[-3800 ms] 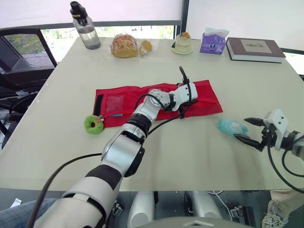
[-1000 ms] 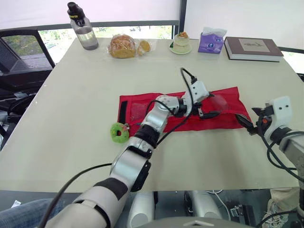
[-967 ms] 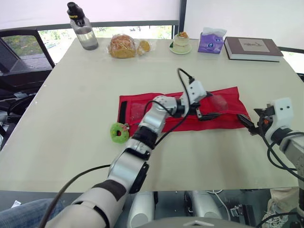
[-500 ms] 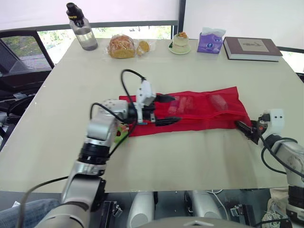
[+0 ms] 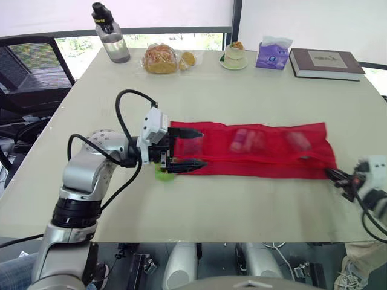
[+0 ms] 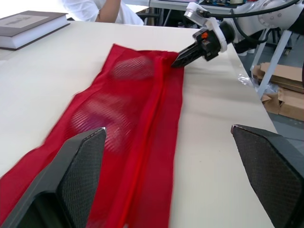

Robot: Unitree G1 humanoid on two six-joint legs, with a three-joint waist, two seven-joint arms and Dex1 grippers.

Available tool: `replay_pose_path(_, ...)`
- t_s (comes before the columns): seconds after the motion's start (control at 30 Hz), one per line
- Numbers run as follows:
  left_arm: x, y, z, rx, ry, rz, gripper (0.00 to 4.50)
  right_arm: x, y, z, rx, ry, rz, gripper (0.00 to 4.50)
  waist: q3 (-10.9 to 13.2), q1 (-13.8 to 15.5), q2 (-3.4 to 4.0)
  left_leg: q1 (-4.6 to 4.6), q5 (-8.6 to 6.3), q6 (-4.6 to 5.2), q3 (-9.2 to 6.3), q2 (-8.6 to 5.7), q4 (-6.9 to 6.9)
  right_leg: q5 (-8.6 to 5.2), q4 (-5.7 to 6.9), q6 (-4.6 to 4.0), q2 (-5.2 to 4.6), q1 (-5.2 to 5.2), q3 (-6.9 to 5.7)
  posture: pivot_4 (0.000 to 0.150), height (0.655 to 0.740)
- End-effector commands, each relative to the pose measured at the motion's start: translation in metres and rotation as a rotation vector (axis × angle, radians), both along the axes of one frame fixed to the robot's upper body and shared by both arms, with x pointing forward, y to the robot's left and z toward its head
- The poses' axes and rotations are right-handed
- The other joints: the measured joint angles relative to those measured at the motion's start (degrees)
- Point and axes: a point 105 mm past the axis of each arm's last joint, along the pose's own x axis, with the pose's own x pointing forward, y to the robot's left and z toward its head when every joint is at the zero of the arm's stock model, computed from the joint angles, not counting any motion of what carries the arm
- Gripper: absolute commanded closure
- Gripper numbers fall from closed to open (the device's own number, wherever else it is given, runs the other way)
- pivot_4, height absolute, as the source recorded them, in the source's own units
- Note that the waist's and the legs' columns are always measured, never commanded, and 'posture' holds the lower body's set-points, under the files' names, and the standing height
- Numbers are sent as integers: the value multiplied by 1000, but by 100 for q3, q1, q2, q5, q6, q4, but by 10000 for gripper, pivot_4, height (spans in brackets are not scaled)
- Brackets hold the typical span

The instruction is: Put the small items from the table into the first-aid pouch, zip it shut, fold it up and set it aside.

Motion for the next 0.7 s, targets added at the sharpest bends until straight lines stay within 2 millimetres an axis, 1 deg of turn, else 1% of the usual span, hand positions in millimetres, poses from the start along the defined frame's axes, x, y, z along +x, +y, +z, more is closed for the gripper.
replay_pose_path(0.03, -5, 0, 9, -27, -31, -6, 0, -3, -35, 13, -146, -41, -95, 44147, 0, -21, 0, 1, 0, 0, 0, 0, 0, 0, 0, 0, 0, 0, 1, 1500, 7400)
replay_pose_path(0.1, -4, 1, 5, -20, -25, 1, 0, -3, -49, 13, -196, -46, -146, 44147, 0, -31, 1, 2, 0, 0, 0, 1, -2, 0, 1, 0, 2, 0, 0, 1500, 7400)
replay_pose_path(0.17, -4, 2, 2, -9, -22, 10, 0, -3, -50, 11, -166, -45, -141, 38005, 0, -34, 1, 2, 0, 0, 0, 2, -4, 0, 0, 0, 3, 0, 1, 1500, 7400)
replay_pose_path(0.23, -1, 6, -1, 4, -8, 47, 0, -5, -47, 11, -155, -44, -112, 30876, 0, -34, 1, 2, 0, 0, 1, 2, -6, 0, 0, 0, 3, 0, 2, 1500, 7400)
replay_pose_path(0.3, 7, 12, -5, 16, 6, 117, 0, -8, -47, 13, -171, -48, -85, 22022, 0, -34, 1, 2, 0, 0, 0, 2, -6, 0, 0, 0, 3, 0, 2, 1500, 7400)
replay_pose_path(0.33, 11, 16, -8, 16, 23, 162, 0, -10, -47, 19, -181, -67, -66, 18122, -1, -33, 1, 2, 0, 0, 0, 2, -6, 0, 0, 0, 3, 0, 2, 1500, 7400)
replay_pose_path(0.37, 14, 21, -12, 2, 53, 208, 0, -12, -46, 26, -185, -95, -41, 12542, -1, -28, 1, 3, 0, 0, 1, 2, -6, 0, 0, 1, 3, 0, 3, 1500, 7400)
replay_pose_path(0.4, 15, 25, -19, -3, 115, 244, 0, -15, -43, 32, -181, -118, -17, 9231, -1, -25, 4, 3, 0, 0, 1, 2, -6, -1, 0, 1, 3, 0, 3, 1500, 7400)
replay_pose_path(0.43, 15, 26, -26, 14, 138, 269, 0, -18, -36, 38, -177, -139, 26, 3625, -4, -30, 9, 2, 0, 0, 2, 1, -5, -1, 0, 1, 2, 0, 3, 1500, 7400)
replay_pose_path(0.47, 13, 27, -30, 24, 152, 277, 0, -21, -27, 42, -171, -152, 73, 393, -4, -32, 9, 4, 0, 0, 3, 2, -6, -2, -1, 5, 2, 0, 5, 1500, 7400)
replay_pose_path(0.57, 10, 27, -33, -9, 204, 287, 0, -28, -3, 49, -123, -177, 171, 393, -4, -40, 6, 3, 0, 0, 0, 7, -13, -3, -4, 5, 4, -1, 2, 1500, 7400)
replay_pose_path(0.6, 13, 29, -40, -12, 279, 322, 0, -30, 11, 54, -77, -197, 214, 393, -4, -37, 6, 5, 0, 0, 0, 10, -13, -4, -2, 6, 6, -1, 2, 1500, 7400)
replay_pose_path(0.63, 18, 31, -46, -17, 328, 365, 0, -31, 27, 60, -17, -228, 257, 393, -4, -33, 7, 5, 0, 0, -1, 10, -12, -7, -2, 12, 6, -1, 0, 1500, 7400)
replay_pose_path(0.67, 21, 32, -51, -20, 361, 395, 0, -32, 39, 65, 25, -246, 287, 393, -5, -31, 8, 6, 0, 0, 0, 10, -11, -12, -1, 19, 5, -1, 0, 1500, 7400)
replay_pose_path(0.7, 25, 31, -50, -70, 413, 420, 0, -32, 53, 70, 51, -265, 342, 393, -5, -26, 9, 8, 0, 0, -2, 11, -10, -13, 0, 21, 5, 2, -1, 1500, 7400)
